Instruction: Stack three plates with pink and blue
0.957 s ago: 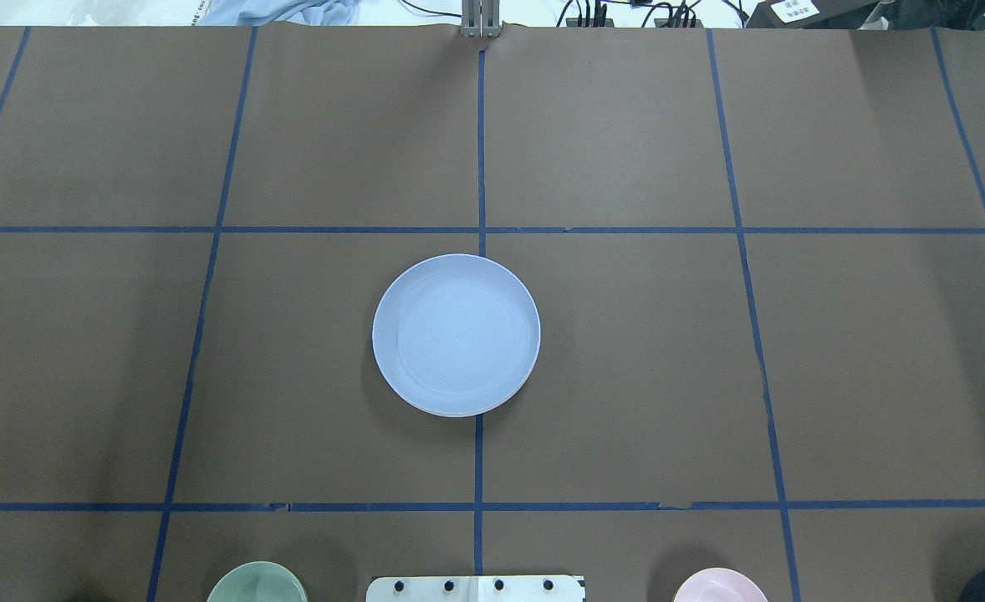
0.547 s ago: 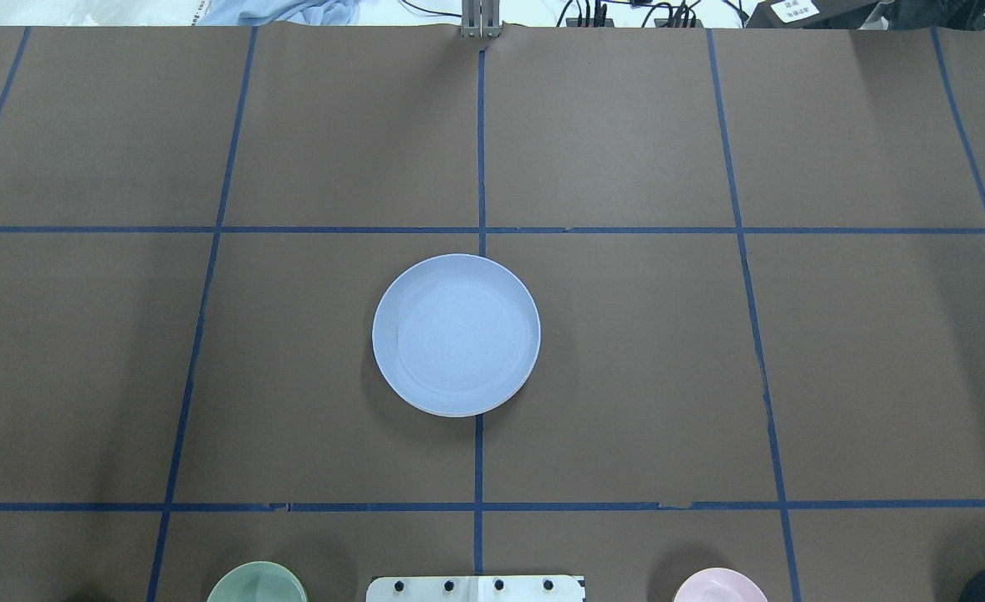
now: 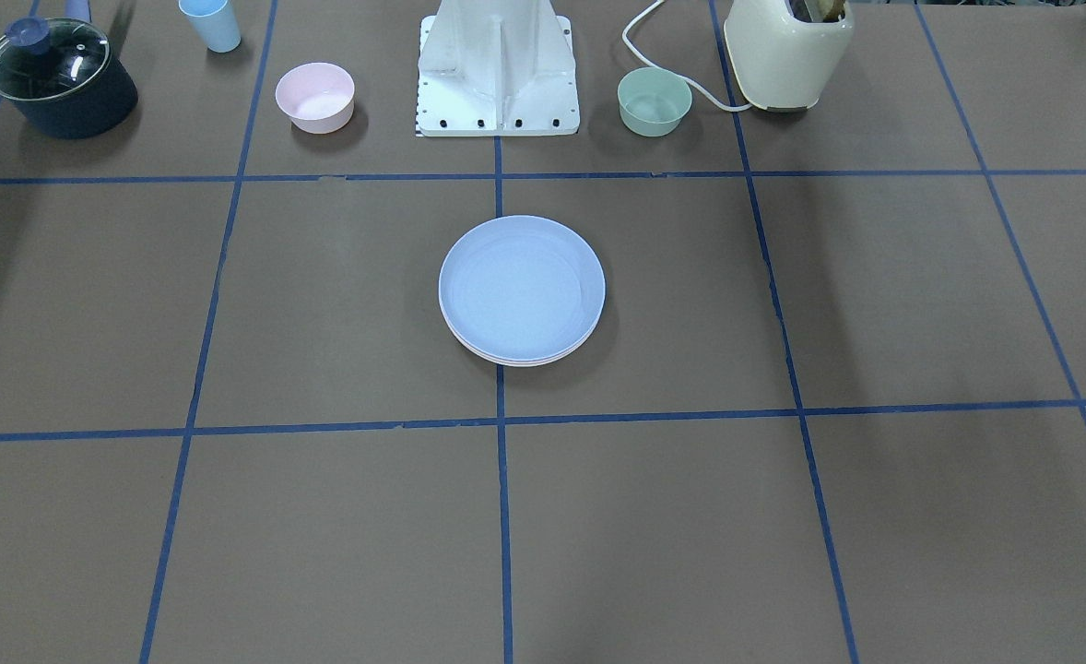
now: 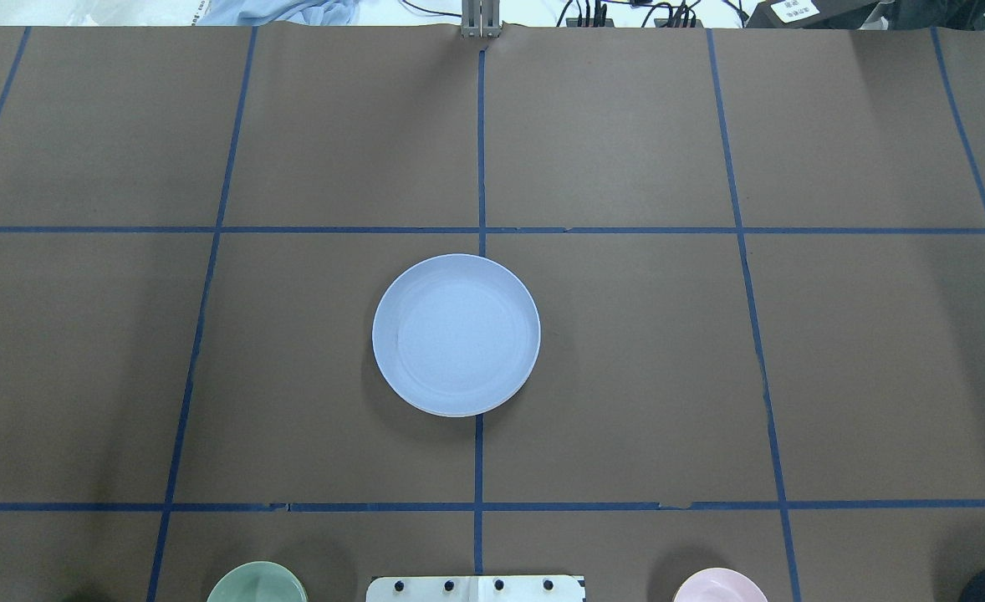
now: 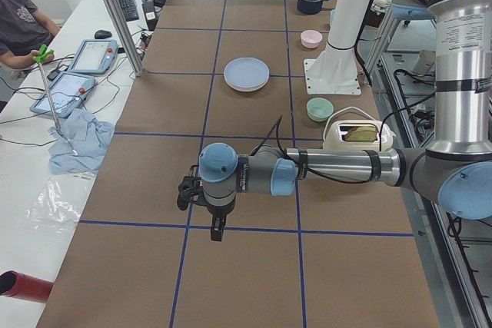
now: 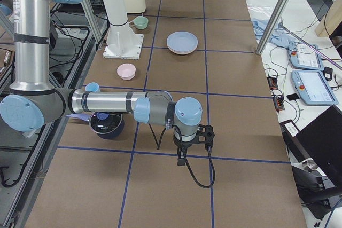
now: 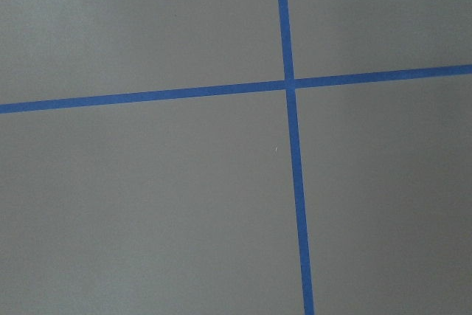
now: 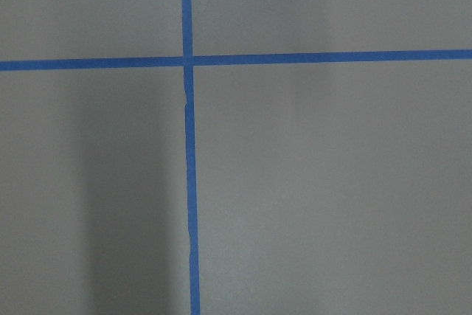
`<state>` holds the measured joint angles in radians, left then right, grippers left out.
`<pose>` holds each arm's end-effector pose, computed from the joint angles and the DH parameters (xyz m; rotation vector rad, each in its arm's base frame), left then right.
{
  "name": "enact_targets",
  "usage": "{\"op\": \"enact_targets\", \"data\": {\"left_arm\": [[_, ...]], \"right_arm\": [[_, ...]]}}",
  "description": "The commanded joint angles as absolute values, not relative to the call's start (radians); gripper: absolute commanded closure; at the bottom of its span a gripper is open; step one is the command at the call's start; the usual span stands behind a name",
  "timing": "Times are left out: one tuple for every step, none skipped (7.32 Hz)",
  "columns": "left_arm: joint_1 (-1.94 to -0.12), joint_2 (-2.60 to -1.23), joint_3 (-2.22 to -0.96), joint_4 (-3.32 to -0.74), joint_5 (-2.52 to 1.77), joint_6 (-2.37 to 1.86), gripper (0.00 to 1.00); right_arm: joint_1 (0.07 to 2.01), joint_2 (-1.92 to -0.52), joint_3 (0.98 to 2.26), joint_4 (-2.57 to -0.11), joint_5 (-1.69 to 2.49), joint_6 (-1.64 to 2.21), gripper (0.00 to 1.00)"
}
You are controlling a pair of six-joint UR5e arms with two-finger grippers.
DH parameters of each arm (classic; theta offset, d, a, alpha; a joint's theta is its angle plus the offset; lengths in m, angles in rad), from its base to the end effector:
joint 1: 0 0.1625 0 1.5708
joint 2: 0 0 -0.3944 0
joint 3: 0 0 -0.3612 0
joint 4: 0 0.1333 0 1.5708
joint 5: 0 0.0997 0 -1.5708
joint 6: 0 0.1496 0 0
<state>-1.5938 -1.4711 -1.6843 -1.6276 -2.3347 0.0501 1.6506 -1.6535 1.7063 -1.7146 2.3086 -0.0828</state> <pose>-0.0397 -0.4282 0.6507 0.0950 0.7607 0.0527 0.0658 -0.4134 0.6558 -0.0267 -0.7419 0.0307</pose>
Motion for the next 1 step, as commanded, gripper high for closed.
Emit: {"op": "enact_targets", "data": {"left_arm": [[-1.594, -1.471, -1.684, -1.629, -2.335, 0.051, 0.00]], "right_arm": [[1.651, -1.652, 1.709, -1.713, 2.309, -0.081, 0.00]]}}
